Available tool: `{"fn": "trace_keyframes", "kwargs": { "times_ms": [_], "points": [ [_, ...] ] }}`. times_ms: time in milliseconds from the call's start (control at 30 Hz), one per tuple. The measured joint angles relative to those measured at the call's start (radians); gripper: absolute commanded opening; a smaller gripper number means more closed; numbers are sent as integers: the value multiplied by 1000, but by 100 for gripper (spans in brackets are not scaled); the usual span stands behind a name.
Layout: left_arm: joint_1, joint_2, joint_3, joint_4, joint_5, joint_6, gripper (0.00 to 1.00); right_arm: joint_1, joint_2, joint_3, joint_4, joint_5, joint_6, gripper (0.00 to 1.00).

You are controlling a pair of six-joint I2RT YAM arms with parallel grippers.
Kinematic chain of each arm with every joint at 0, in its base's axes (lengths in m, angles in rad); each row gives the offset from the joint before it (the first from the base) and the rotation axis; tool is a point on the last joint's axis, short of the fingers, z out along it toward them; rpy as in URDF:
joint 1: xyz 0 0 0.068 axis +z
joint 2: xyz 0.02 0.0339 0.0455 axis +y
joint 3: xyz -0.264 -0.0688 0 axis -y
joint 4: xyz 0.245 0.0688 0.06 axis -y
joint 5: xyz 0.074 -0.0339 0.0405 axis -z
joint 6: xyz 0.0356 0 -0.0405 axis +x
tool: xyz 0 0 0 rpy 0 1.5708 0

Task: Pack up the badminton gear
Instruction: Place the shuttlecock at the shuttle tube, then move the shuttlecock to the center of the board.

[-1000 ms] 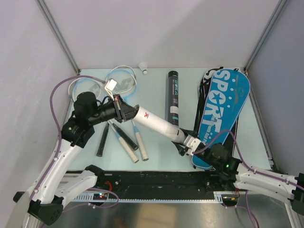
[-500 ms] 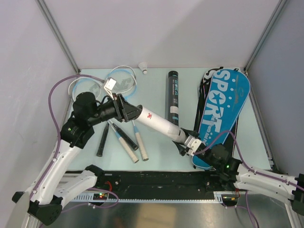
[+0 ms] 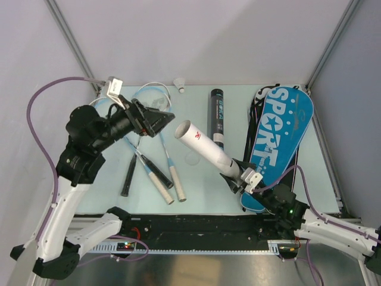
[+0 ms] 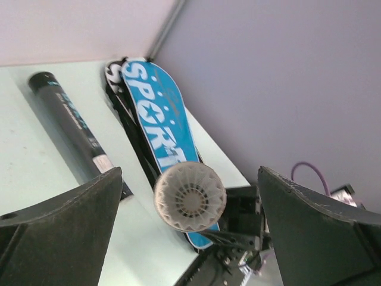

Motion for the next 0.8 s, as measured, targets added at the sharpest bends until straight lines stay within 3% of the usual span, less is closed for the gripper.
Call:
{"fn": "trace_keyframes", "kwargs": {
  "times_ms": [300,567,800],
  "points": [
    [145,223,93,0,-81,74,100,2,-117,0,-80,47,63,36],
    [238,765,330,-7,-181,84,90,2,-126,33,-156,81,119,36],
    [257,1220,698,-29,-275,-3,89,2,-173,66,-172,98,105,36]
  ]
}}
